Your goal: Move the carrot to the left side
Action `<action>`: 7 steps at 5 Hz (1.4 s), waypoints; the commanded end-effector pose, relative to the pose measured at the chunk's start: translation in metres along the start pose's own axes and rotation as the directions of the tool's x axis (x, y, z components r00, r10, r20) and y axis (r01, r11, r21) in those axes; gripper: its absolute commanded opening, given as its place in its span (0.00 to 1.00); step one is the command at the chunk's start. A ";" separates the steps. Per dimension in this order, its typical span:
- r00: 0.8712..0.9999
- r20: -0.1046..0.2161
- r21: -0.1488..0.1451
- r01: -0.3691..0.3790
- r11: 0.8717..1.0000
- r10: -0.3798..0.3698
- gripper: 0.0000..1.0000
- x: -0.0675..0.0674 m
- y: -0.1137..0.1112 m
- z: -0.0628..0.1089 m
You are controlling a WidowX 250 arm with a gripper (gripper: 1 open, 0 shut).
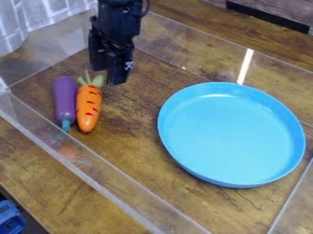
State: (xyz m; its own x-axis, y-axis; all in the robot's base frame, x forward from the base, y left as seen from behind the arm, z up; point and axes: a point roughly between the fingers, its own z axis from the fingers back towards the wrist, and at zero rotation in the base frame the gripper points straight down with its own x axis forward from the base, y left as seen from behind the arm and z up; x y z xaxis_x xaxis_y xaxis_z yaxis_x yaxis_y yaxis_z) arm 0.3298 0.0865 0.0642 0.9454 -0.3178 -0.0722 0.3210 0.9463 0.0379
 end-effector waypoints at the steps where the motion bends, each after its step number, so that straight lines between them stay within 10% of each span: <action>1: 0.999 0.034 0.033 -0.014 0.999 0.013 1.00 0.000 0.013 0.009; 7: 0.999 0.028 0.048 0.019 0.999 -0.020 1.00 -0.001 0.028 -0.019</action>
State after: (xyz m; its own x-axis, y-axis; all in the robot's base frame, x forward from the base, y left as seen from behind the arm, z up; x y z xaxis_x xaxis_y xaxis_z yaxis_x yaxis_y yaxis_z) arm 0.3354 0.1051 0.0371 0.9316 -0.3570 -0.0681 0.3612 0.9303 0.0637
